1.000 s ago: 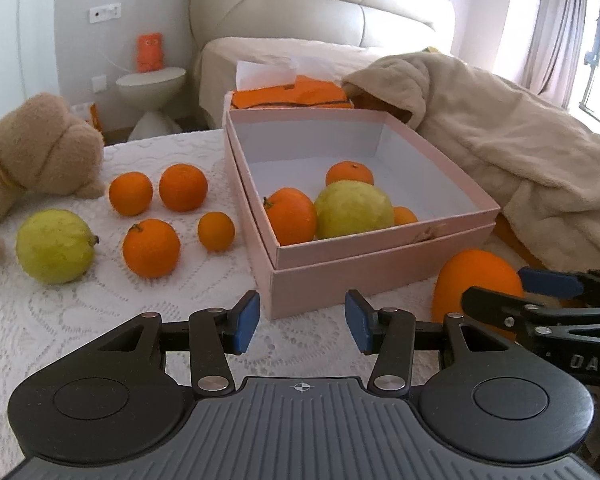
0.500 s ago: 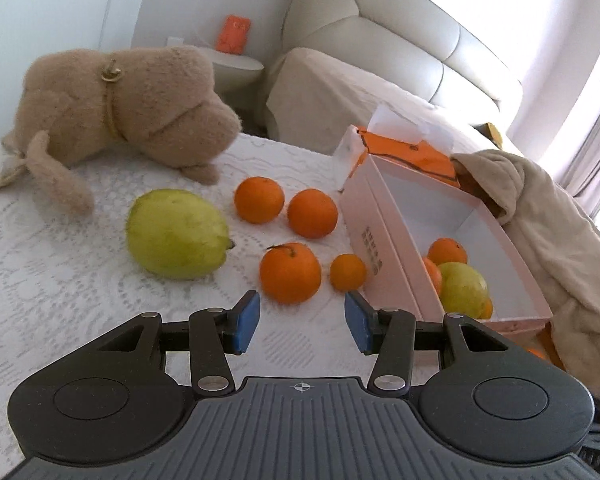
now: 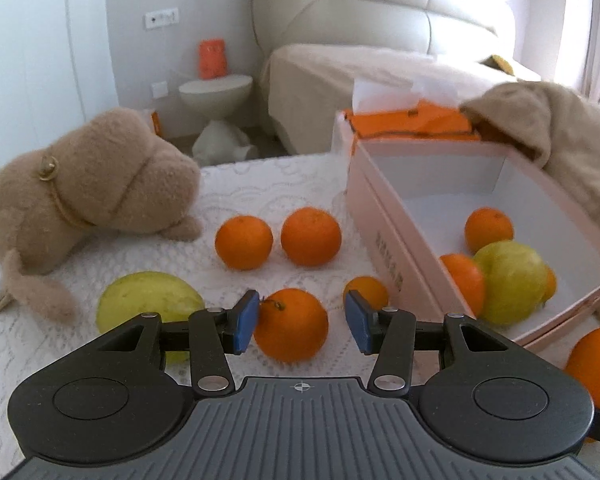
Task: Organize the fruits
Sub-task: 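Grasp a mandarin on the bed with the left gripper, then open the right gripper away from the large orange while the left holds its mandarin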
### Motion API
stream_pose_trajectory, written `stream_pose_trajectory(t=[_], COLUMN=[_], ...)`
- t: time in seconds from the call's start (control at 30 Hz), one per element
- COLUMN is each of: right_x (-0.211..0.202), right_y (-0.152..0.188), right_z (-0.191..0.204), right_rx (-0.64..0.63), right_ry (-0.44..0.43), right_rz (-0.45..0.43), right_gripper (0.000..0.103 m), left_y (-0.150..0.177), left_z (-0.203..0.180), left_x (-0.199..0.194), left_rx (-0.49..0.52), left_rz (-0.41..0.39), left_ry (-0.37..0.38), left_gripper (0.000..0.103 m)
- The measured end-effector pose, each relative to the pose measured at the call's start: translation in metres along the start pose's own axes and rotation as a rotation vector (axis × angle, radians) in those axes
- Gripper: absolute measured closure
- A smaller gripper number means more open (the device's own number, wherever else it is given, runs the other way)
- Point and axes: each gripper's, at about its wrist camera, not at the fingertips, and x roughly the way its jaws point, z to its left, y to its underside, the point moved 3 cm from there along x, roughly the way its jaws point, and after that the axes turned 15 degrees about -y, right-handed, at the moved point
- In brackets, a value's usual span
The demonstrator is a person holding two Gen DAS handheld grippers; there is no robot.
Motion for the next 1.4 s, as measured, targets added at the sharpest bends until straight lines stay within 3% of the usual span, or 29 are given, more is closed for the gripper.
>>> stream_pose_trajectory(t=[0.2, 0.3, 0.43, 0.7, 0.9, 1.07, 1.4], right_x=[0.005, 0.008, 0.009, 0.010, 0.016, 0.020, 0.022], right_y=[0.004, 0.006, 0.006, 0.007, 0.010, 0.013, 0.016], right_z=[0.002, 0.003, 0.001, 0.000, 0.004, 0.011, 0.015], right_rx=[-0.007, -0.014, -0.011, -0.013, -0.045, -0.096, -0.118], right_ry=[-0.021, -0.020, -0.022, -0.026, 0.004, 0.043, 0.033], right_rz=[0.015, 0.026, 0.030, 0.034, 0.051, 0.063, 0.087], right_gripper=[0.027, 0.027, 0.027, 0.027, 0.027, 0.026, 0.018], left_y=[0.001, 0.007, 0.010, 0.032, 0.060, 0.080, 0.084], left_z=[-0.004, -0.005, 0.000, 0.013, 0.028, 0.036, 0.037], left_x=[0.012, 0.022, 0.015, -0.038, -0.064, -0.056, -0.055], left_rx=[0.048, 0.059, 0.039, 0.008, -0.002, -0.022, -0.059], left_rz=[0.005, 0.053, 0.026, -0.044, 0.010, 0.058, 0.017], left_ry=[-0.076, -0.050, -0.037, 0.044, 0.053, 0.063, 0.066], left_gripper=[0.050, 0.052, 0.053, 0.053, 0.053, 0.053, 0.051])
